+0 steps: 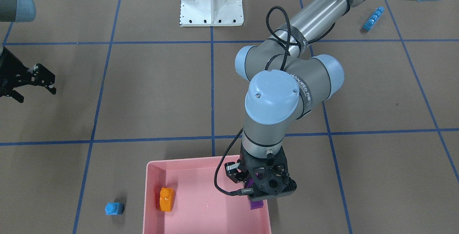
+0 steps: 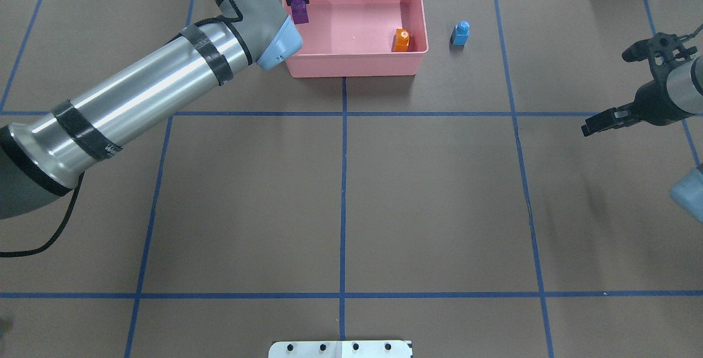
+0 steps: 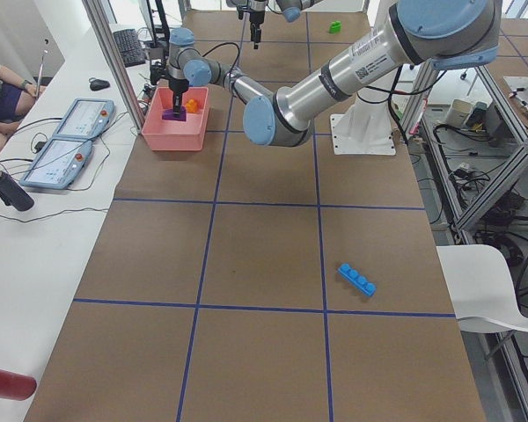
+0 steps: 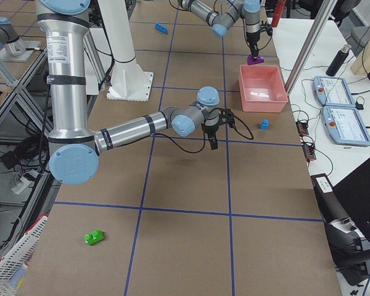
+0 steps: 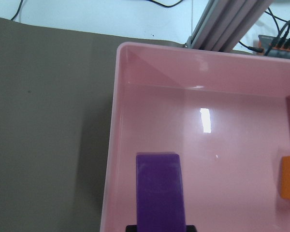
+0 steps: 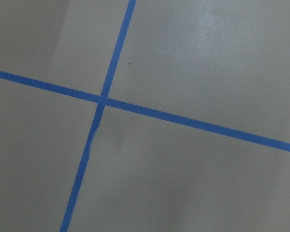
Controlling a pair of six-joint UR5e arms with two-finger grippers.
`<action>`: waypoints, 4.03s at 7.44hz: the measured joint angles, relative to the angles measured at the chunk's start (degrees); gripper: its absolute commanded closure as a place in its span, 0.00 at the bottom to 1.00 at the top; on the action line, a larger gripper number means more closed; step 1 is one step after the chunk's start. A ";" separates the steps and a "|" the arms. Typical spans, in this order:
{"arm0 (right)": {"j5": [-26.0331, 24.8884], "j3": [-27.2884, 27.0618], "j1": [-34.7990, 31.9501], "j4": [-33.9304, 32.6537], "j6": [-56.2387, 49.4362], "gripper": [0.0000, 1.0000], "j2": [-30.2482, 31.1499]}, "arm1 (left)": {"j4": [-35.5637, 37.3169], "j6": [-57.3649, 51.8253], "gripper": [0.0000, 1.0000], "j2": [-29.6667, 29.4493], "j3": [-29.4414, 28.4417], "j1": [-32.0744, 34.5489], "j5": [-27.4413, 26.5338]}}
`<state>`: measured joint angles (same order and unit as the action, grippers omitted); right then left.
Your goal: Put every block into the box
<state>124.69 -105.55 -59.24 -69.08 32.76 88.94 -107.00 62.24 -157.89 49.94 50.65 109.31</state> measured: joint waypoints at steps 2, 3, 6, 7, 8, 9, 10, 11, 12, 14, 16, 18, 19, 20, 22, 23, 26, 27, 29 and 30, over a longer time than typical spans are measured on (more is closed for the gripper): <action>0.01 0.00 0.00 0.00 0.02 0.01 -0.02 | -2.40 -0.55 0.01 -2.21 -5.30 -0.14 -0.84; -0.03 0.01 0.04 0.00 0.01 0.01 -0.05 | -2.70 -1.52 0.00 -2.50 -5.91 -0.64 -0.86; -0.27 0.97 0.14 -0.02 -0.04 0.01 -1.22 | -2.68 -3.73 0.00 -1.42 -3.74 -1.92 -0.21; -0.30 3.06 0.16 -0.02 -0.01 0.01 -3.30 | -2.40 -4.49 0.00 1.48 0.13 -1.86 1.61; -0.32 6.45 0.17 -0.06 0.02 0.01 -6.55 | -1.54 -5.59 0.00 5.53 5.63 -1.65 3.46; -0.35 10.88 0.18 -0.10 0.04 0.01 -10.76 | 0.14 -7.52 0.01 10.19 11.83 -1.46 4.39; -0.48 15.83 0.18 -0.14 0.29 0.01 -15.43 | 1.50 -9.93 0.01 15.90 18.66 -1.39 4.80; -0.80 21.09 0.18 -0.16 1.12 0.01 -20.37 | 2.11 -12.89 0.00 23.18 26.54 -1.37 5.00; -1.42 26.63 0.20 -0.19 2.46 0.01 -25.56 | 2.35 -16.69 0.00 31.60 34.98 -1.35 5.08; -5.11 36.11 0.62 -0.18 6.73 0.01 -34.38 | 2.41 -22.10 0.00 44.95 47.51 -1.32 5.14; -8.26 43.33 1.69 0.82 12.32 0.01 -41.28 | 2.41 -22.85 0.00 48.70 51.54 -1.34 5.11; -8.94 51.40 2.68 9.18 18.38 0.02 -45.74 | 2.41 -22.69 0.00 49.09 52.20 -1.44 5.12; -9.38 55.06 3.19 13.41 20.21 0.02 -47.21 | 2.41 -22.59 0.00 49.09 52.24 -1.48 5.12; -10.14 57.77 3.84 16.88 21.81 0.03 -48.01 | 2.41 -22.52 0.00 49.09 52.26 -1.50 5.12; -11.76 62.41 5.12 23.07 24.61 0.30 -48.90 | 2.41 -22.50 0.00 49.08 52.23 -1.60 5.12; -12.16 63.61 5.44 24.58 25.26 0.72 -49.03 | 2.41 -22.51 0.00 49.08 52.13 -1.67 5.11; -12.36 64.36 5.37 25.29 26.00 1.00 -48.99 | 2.41 -22.44 0.00 49.06 51.56 -1.84 4.89; -12.37 64.31 4.81 25.26 25.94 1.00 -49.12 | 2.41 -22.43 0.00 49.02 51.44 -1.86 4.87; -11.82 63.68 2.49 25.08 25.98 1.00 -50.54 | 2.41 -22.43 0.00 49.00 51.36 -1.93 4.84; -10.84 62.43 1.16 24.22 26.76 1.00 -51.44 | 2.41 -22.43 0.00 49.01 51.36 -1.94 4.80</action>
<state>113.85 -43.13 -58.08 -44.86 59.52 37.50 -104.59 39.81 -108.88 101.30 48.71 114.11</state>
